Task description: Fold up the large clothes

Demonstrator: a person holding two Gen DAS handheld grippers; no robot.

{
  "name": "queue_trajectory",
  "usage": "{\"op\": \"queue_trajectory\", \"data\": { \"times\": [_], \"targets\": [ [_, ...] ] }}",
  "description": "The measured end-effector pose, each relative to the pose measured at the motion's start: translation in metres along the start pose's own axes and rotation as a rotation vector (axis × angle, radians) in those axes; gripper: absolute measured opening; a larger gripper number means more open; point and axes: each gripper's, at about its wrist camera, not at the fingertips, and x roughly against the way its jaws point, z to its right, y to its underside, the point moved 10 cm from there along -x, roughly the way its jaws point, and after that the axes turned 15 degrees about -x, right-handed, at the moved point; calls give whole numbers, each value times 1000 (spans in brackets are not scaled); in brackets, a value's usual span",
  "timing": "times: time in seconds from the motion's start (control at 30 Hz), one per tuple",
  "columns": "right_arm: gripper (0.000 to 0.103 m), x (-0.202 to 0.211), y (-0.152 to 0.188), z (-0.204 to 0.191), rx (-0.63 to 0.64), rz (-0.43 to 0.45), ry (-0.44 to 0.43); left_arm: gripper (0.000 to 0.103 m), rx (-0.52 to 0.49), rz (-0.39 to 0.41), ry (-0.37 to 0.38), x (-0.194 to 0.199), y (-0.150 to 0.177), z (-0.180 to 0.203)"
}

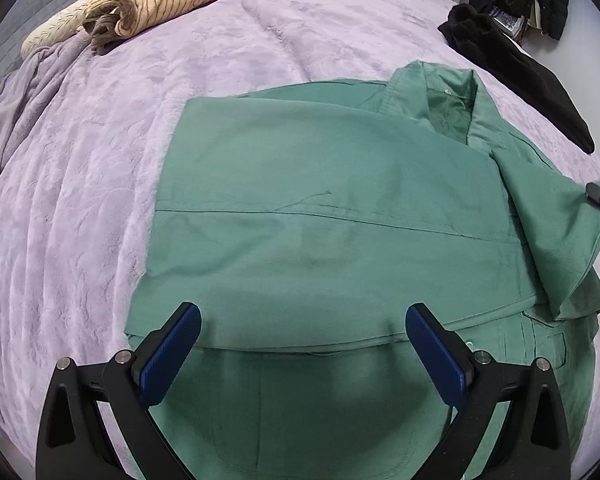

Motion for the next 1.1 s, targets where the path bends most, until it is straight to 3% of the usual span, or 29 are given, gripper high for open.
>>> {"op": "queue_trajectory", "data": {
  "times": [0.1, 0.17, 0.23, 0.3, 0.4, 0.43, 0.47, 0.53, 0.63, 0.73, 0.8, 0.87, 0.9, 0.93, 1.1],
  "targets": [
    [11, -12, 30, -61, 262, -43, 8, 103, 51, 8, -7, 3, 2, -24],
    [11, -35, 62, -87, 441, -86, 80, 103, 81, 7, -30, 4, 5, -41],
    [11, -58, 94, -96, 586, -126, 171, 103, 103, 8, -45, 6, 10, -53],
    [12, -82, 131, -91, 671, -204, 210, 103, 120, 4, -48, 5, 15, -64],
    [27, -107, 173, -71, 749, -308, 296, 103, 143, -7, -34, 1, 20, -71],
    [42, -109, 182, -65, 755, -329, 308, 103, 148, -7, -18, 1, 21, -70],
    [52, -108, 188, -61, 743, -345, 300, 103, 150, -6, 7, 0, 19, -66],
    [57, -92, 190, -56, 672, -363, 242, 103, 145, 1, 62, -1, 15, -55],
    [58, -62, 172, -33, 503, -366, 186, 103, 116, -10, 202, -7, 1, -20],
    [60, -31, 137, 0, 317, -320, 179, 103, 78, -36, 351, -19, -13, 26],
    [60, -10, 113, 25, 188, -275, 162, 100, 58, -55, 410, -28, -21, 52],
    [60, 9, 92, 49, 70, -214, 146, 59, 52, -65, 435, -36, -28, 70],
    [60, 17, 83, 60, 19, -188, 145, 19, 46, -87, 421, -41, -30, 74],
    [60, 24, 75, 72, -32, -165, 144, 10, 48, -95, 418, -44, -34, 76],
    [60, 50, 50, 104, -165, -90, 119, 11, 1, -22, 349, -35, -53, 65]
  ]
}}
